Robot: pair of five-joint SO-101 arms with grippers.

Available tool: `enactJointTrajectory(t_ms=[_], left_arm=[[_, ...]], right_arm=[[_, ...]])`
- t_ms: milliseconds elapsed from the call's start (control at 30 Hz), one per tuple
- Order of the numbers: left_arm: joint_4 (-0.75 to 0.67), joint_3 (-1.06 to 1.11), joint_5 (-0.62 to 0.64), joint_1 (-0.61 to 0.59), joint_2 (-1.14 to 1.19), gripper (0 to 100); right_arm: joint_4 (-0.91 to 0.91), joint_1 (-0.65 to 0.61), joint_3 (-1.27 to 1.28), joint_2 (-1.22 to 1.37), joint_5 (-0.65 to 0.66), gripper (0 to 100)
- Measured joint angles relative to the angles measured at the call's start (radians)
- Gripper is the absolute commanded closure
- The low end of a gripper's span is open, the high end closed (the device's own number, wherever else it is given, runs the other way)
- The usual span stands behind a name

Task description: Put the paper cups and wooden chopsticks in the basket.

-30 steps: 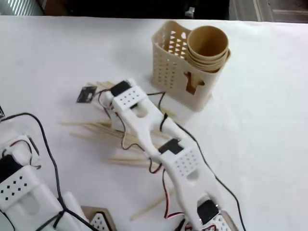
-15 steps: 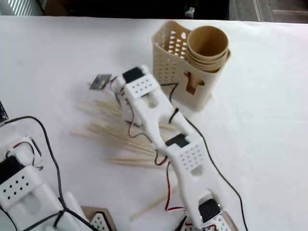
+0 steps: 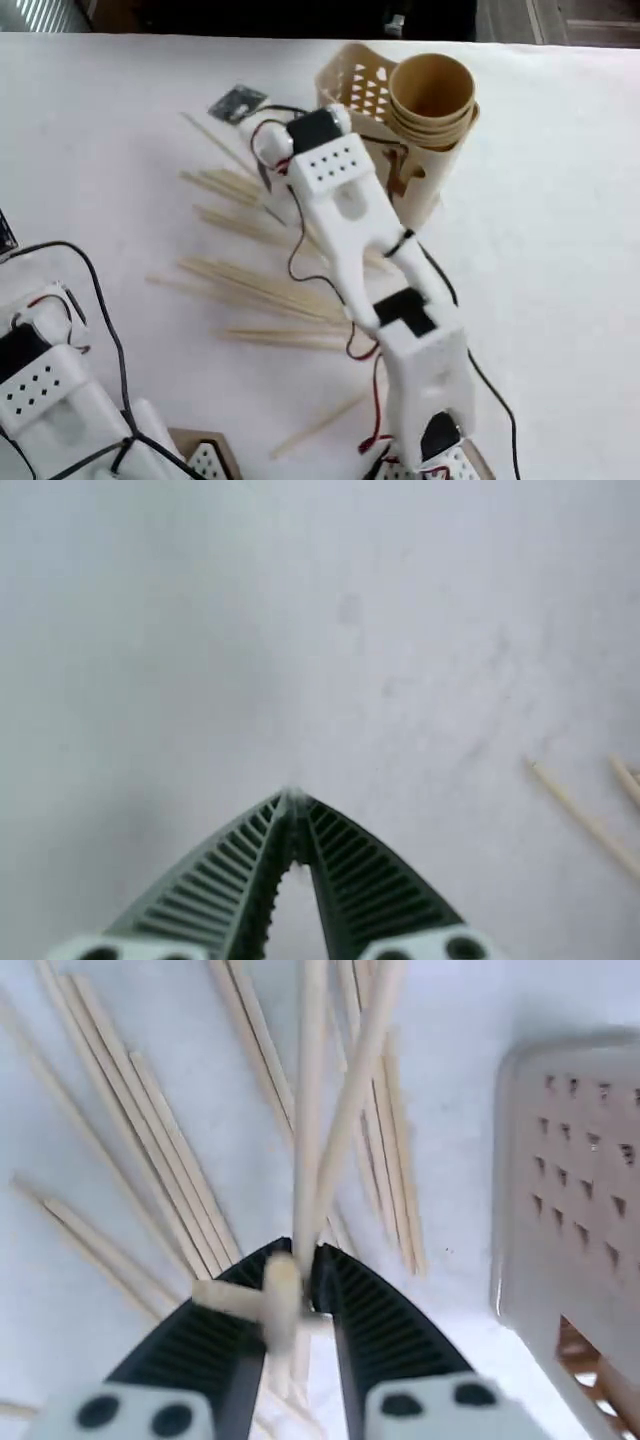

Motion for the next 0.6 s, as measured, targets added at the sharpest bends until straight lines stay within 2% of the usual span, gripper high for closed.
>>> enactJointTrajectory(t_ms=[267,600], left_arm=[[-0.020,0.028,0.000,0.000,0.000,97],[-0.020,0.028,0.000,0.000,0.000,97]], right_arm=[[0.000,0.000,0.017,-0.184,-0.009,98.0],[-0.160,0.000,0.017,-0.275,-0.239,98.1]])
